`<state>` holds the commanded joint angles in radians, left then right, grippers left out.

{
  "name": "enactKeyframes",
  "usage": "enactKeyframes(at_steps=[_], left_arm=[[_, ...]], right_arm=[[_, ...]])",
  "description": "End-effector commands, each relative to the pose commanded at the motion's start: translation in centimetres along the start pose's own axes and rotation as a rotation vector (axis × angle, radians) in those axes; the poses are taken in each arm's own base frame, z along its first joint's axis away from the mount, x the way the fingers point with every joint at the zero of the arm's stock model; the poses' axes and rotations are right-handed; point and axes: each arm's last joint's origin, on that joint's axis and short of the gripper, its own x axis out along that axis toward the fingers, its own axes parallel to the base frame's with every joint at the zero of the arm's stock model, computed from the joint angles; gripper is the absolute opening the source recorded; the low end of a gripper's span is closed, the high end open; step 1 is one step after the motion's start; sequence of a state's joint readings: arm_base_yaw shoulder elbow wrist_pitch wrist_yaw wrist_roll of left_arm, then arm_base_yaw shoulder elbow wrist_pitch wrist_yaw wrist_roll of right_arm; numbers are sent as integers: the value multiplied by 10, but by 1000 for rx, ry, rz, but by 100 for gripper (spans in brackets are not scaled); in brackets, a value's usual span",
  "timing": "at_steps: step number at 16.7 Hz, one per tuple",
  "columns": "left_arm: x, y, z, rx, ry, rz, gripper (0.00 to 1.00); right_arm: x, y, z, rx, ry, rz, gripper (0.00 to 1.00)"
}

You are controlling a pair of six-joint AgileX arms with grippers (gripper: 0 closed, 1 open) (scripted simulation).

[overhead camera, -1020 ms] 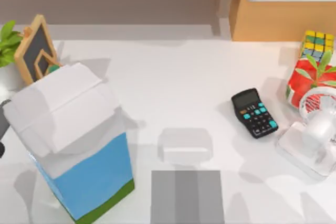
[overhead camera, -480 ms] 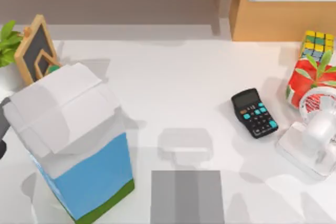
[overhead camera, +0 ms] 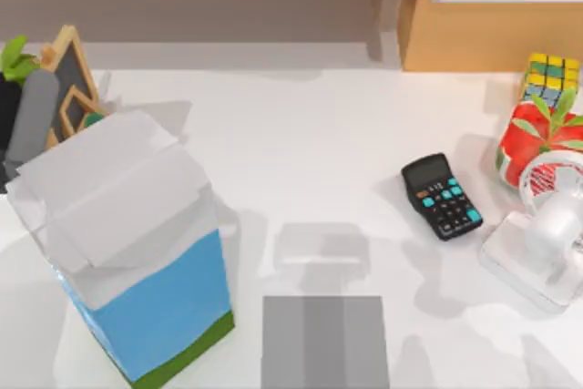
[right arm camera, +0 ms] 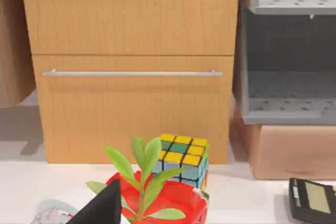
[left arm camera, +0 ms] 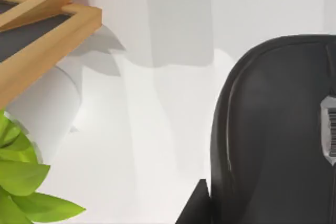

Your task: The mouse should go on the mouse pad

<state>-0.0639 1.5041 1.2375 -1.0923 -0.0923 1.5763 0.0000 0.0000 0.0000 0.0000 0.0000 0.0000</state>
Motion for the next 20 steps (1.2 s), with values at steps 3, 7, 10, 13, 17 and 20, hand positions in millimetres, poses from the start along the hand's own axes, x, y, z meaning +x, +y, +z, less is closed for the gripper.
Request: enactKeyframes(at_steps=[3, 7, 10, 13, 17, 20], left_arm=[[-35, 21, 15, -210, 0, 169, 0], [-79, 41, 46, -553, -101, 357, 0], [-91, 48, 86, -808, -231, 373, 0], [-83, 44, 144, -1028, -341, 267, 0], [-54, 14, 227, -1264, -353, 20, 0], [-24, -24, 276, -1398, -236, -150, 0]], right_arm=[[0, 0, 0, 0, 0, 0, 100], [0, 0, 0, 0, 0, 0, 100], [0, 0, 0, 0, 0, 0, 100], [0, 0, 0, 0, 0, 0, 100], [0, 0, 0, 0, 0, 0, 100], [0, 0, 0, 0, 0, 0, 100]])
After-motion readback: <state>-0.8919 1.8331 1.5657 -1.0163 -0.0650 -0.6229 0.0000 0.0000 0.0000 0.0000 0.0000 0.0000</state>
